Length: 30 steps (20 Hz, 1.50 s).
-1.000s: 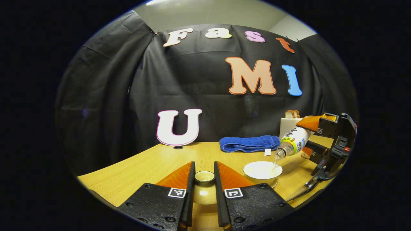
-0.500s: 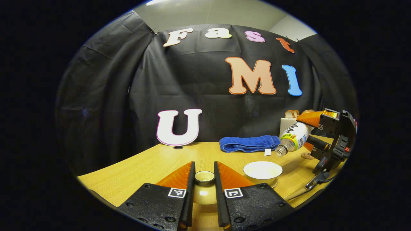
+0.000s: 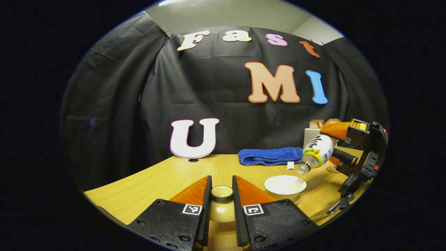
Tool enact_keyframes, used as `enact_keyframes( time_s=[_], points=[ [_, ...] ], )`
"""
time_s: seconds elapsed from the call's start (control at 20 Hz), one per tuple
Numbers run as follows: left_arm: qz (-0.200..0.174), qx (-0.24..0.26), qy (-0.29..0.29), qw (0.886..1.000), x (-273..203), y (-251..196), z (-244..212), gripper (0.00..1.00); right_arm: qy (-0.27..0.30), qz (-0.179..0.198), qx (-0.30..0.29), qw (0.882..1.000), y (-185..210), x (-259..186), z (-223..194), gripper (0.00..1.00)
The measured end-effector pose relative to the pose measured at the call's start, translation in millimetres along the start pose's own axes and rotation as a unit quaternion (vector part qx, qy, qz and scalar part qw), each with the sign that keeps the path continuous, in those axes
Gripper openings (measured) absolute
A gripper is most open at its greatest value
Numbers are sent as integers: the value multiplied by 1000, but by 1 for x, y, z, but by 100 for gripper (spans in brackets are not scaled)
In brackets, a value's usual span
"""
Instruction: Open the teacup lid with one hand, grasp the water bottle and pour water into the teacup with the other hand; after pouring, place the water bottle on the coaster and then close the teacup lid.
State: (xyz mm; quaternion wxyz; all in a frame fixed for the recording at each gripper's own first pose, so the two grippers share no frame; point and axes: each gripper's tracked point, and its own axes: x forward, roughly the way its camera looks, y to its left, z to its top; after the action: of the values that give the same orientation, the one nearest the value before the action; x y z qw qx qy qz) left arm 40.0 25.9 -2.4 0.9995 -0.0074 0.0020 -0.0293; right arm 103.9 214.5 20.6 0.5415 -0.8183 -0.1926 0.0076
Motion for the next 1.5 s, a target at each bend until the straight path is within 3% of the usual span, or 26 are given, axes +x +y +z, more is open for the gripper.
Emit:
enact_keyframes(
  time_s=[0.1, 0.15, 0.25, 0.35, 0.5, 0.8, 0.9, 0.95, 1.2, 1.5],
  points=[
    [0, 1, 0, 1000, 1, 0, 0, 28, 18, 48, 94, 994, 25, -3, -5, 72],
    [-1, 0, -1, 1000, 1, 0, 0, 29, 31, 68, 149, 986, 35, -3, -8, 72],
    [-1, 0, -1, 1000, 1, 0, 0, 29, 60, 104, 260, 958, 49, -7, -10, 72],
    [-1, 0, -1, 1000, 1, -1, 0, 29, 86, 127, 362, 919, 58, -13, -15, 71],
    [-1, 0, -1, 1000, 1, -1, 0, 29, 125, 142, 515, 836, 58, -20, -38, 68],
    [-1, 0, -1, 1000, 1, -1, -1, 29, 171, 99, 722, 663, 57, -15, -109, 68],
    [-1, 0, -1, 1000, 1, 0, -1, 29, 188, 86, 762, 613, 67, -17, -134, 70],
    [-1, 0, -1, 1000, 1, 0, -1, 29, 197, 80, 774, 596, 73, -18, -144, 69],
    [-1, 0, -1, 1000, 1, -1, -1, 28, 230, 59, 812, 534, 96, -19, -184, 70],
    [-1, 0, -1, 1000, 1, -2, -1, 29, 228, 59, 825, 514, 113, -25, -194, 72]
  ],
)
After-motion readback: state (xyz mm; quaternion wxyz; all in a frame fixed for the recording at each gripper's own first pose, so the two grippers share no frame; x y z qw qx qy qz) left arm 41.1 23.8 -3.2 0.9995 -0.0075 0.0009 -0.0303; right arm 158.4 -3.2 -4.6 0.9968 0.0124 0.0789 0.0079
